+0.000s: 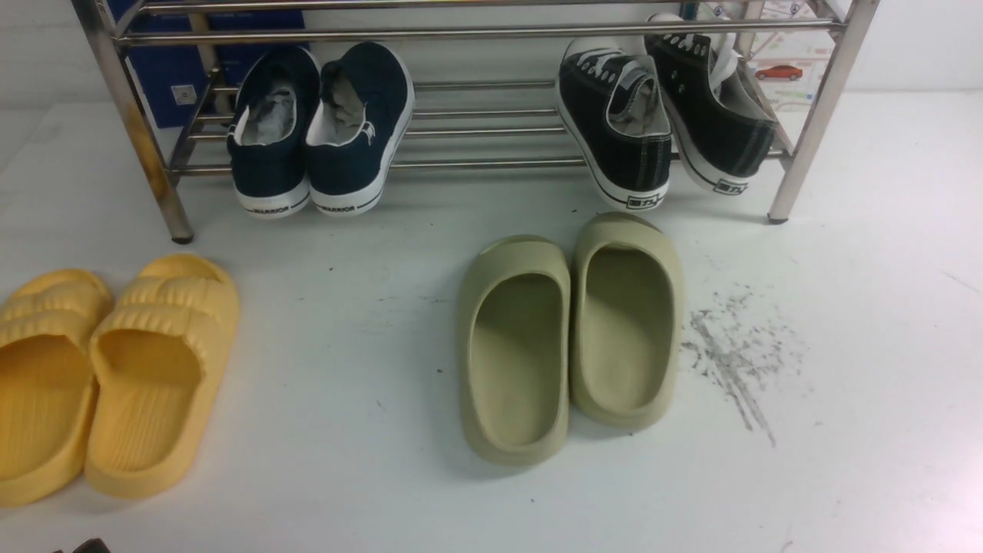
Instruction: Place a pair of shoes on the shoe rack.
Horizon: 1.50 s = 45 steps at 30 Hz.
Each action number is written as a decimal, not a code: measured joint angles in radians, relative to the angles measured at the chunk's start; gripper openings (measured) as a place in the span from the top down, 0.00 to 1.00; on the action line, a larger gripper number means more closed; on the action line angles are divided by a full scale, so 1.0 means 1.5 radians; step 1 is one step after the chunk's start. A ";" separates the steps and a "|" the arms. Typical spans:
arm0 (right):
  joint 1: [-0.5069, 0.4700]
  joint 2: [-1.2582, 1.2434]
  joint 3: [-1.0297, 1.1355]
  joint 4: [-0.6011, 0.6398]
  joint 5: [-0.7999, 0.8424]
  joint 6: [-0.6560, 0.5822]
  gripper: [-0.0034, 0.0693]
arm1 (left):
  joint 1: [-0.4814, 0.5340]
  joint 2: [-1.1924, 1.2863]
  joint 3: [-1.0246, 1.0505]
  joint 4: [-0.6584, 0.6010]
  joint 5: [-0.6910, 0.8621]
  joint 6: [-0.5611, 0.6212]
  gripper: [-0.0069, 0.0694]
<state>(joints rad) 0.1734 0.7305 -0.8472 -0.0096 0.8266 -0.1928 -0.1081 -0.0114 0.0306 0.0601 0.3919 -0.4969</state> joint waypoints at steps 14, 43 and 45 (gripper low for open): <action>-0.102 -0.399 0.418 0.020 -0.248 0.079 0.92 | 0.000 0.000 0.000 0.000 0.000 0.000 0.60; -0.108 -0.494 0.574 0.023 -0.290 0.088 0.87 | 0.000 0.000 0.000 0.001 0.000 0.000 0.60; -0.108 -0.494 0.574 0.023 -0.290 0.088 0.86 | 0.000 0.000 0.000 0.001 0.000 0.000 0.60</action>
<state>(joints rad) 0.0116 -0.0099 0.0132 0.0248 0.3915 -0.0613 -0.1081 -0.0114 0.0306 0.0609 0.3927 -0.4972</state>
